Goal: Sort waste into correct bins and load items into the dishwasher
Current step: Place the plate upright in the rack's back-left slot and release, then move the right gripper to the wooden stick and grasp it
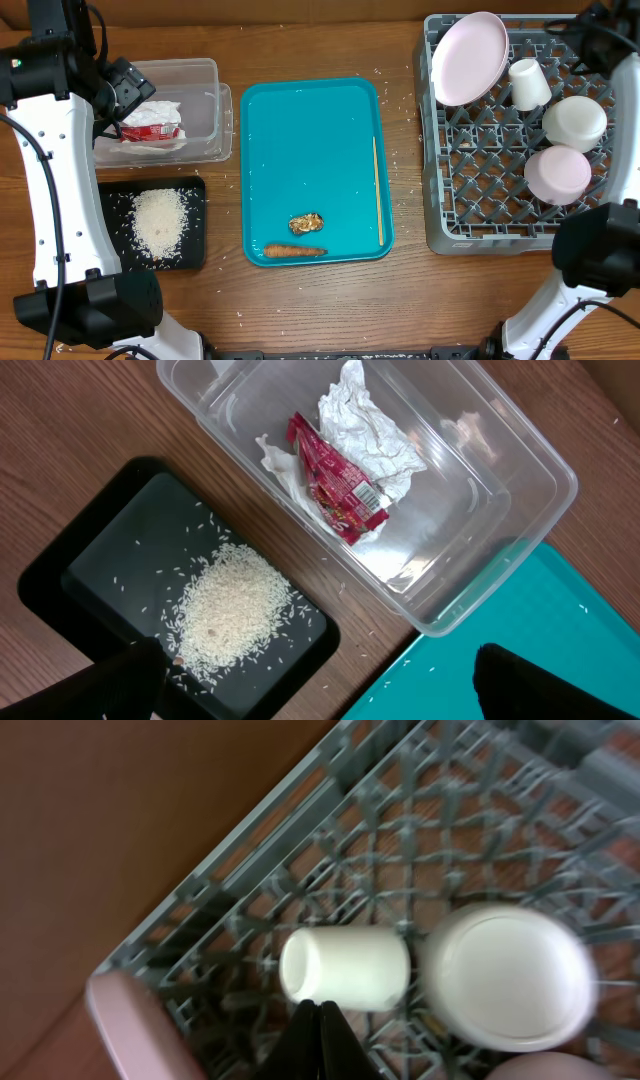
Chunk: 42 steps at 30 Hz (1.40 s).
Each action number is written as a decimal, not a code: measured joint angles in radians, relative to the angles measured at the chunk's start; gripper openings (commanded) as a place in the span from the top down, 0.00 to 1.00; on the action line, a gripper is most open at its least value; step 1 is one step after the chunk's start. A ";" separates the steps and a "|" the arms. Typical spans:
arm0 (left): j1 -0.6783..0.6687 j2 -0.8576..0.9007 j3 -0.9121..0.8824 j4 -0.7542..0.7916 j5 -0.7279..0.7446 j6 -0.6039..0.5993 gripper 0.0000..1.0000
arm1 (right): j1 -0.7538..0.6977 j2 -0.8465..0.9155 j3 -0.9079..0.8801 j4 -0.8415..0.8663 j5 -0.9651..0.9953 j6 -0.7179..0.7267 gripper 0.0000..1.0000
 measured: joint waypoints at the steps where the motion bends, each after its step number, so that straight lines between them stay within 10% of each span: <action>1: 0.000 0.000 0.000 0.000 0.000 0.000 0.00 | -0.014 0.010 0.002 0.001 -0.056 -0.006 0.96; 29: 0.000 0.000 0.000 0.000 0.000 0.000 0.00 | 0.094 0.068 0.004 0.041 -0.510 -0.078 0.92; 36: 0.000 0.000 0.000 0.000 0.000 0.000 0.00 | 0.255 -0.120 0.011 -0.081 -0.474 -0.168 0.43; 42: 0.000 0.000 0.000 0.000 0.000 0.000 0.00 | 0.481 -0.144 0.000 -0.290 -0.339 -0.208 0.23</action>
